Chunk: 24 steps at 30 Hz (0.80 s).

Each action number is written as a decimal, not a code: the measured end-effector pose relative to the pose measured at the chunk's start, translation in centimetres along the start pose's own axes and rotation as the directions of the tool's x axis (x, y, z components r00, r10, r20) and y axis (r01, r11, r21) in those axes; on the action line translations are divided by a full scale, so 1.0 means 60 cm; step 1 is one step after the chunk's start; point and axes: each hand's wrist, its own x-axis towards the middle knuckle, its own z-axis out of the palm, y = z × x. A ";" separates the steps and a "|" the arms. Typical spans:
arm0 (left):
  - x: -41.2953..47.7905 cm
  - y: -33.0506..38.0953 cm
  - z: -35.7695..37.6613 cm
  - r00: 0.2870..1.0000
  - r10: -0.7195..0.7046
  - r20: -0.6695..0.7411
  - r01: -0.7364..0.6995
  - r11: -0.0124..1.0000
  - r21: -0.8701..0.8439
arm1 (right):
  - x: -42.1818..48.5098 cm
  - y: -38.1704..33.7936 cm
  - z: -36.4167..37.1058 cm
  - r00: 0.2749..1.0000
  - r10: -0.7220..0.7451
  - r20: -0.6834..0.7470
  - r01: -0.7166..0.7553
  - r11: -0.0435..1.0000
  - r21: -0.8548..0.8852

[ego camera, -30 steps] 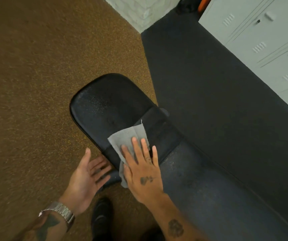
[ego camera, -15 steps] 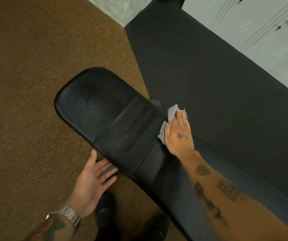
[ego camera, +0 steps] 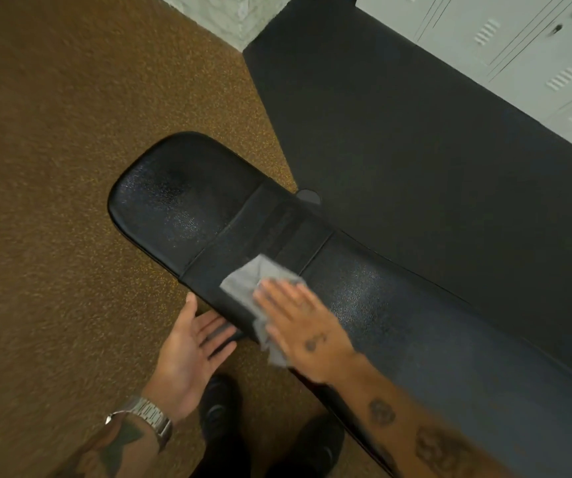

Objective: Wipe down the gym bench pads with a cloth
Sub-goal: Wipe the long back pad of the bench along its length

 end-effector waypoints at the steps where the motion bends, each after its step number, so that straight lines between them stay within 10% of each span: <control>1: 0.000 -0.002 0.000 1.000 0.001 0.000 -0.001 1.000 0.001 | 0.011 0.025 -0.006 0.992 0.124 -0.015 -0.124 0.992 0.000; 9: -0.007 -0.014 0.003 0.967 0.230 -0.109 -0.182 0.925 0.335 | 0.076 0.131 -0.050 0.695 0.718 0.026 -0.705 0.674 0.221; 11: -0.011 -0.015 0.001 0.895 0.435 -0.103 -0.290 0.740 0.607 | 0.060 0.078 -0.036 0.756 0.653 -0.041 -0.641 0.752 0.155; 14: -0.018 -0.012 0.006 0.720 0.671 0.178 -0.413 0.208 0.887 | -0.010 -0.019 -0.001 0.890 0.448 -0.084 -0.436 0.891 0.128; 17: -0.009 -0.012 0.018 0.643 0.589 0.489 -0.468 -0.203 0.860 | -0.105 -0.071 0.032 0.941 0.329 -0.080 -0.315 0.937 0.148; 24: 0.011 -0.019 0.081 0.688 0.285 0.667 -0.437 -0.572 0.695 | -0.334 -0.022 0.051 0.763 0.639 -0.099 -0.613 0.764 0.200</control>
